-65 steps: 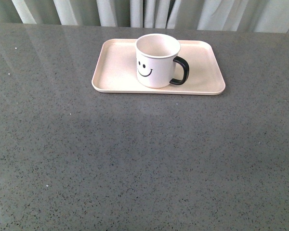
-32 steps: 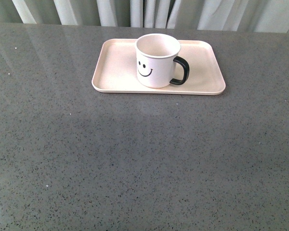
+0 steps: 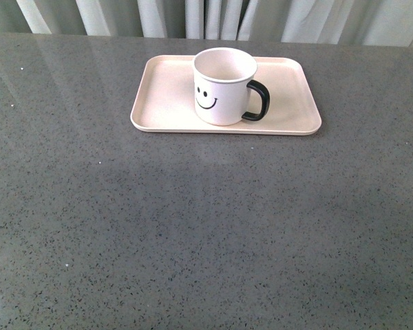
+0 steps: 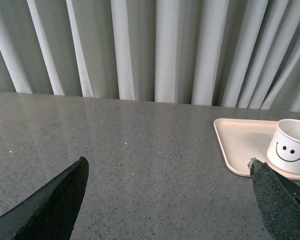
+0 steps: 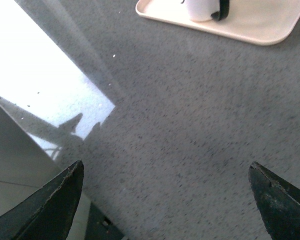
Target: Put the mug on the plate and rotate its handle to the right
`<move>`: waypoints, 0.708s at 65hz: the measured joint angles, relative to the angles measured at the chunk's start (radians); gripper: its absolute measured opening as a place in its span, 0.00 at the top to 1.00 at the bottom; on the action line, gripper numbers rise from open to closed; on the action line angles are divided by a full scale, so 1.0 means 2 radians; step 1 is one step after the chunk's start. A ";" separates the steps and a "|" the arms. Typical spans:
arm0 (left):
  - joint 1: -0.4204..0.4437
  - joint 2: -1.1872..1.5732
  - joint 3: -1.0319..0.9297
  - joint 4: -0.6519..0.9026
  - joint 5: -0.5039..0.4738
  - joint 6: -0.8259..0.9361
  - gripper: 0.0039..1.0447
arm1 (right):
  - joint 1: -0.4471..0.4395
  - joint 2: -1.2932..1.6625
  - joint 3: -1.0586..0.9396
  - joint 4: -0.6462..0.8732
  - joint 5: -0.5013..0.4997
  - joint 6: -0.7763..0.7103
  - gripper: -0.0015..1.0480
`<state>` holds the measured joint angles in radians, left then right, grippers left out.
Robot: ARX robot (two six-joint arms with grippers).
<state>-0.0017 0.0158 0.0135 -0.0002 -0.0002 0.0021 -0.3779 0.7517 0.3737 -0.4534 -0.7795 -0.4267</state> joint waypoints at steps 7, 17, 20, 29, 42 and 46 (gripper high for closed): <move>0.000 0.000 0.000 0.000 0.000 0.000 0.09 | -0.002 0.056 0.018 0.071 0.010 -0.004 0.09; 0.000 0.000 0.000 0.000 0.000 0.000 0.09 | 0.035 0.145 0.043 0.197 0.056 0.023 0.09; 0.000 0.000 0.000 0.000 0.000 0.000 0.09 | 0.052 0.173 0.052 0.231 0.073 0.030 0.09; 0.000 0.000 0.000 0.000 0.000 0.000 0.09 | 0.111 0.271 0.101 0.317 0.124 0.063 0.09; 0.000 0.000 0.000 0.000 0.000 0.000 0.09 | 0.174 0.397 0.200 0.341 0.193 0.111 0.09; 0.000 0.000 0.000 0.000 0.000 0.000 0.09 | 0.187 0.434 0.235 0.337 0.208 0.128 0.09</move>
<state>-0.0017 0.0158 0.0135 -0.0002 0.0002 0.0021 -0.0029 1.6192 0.8444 0.2199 -0.3634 -0.1699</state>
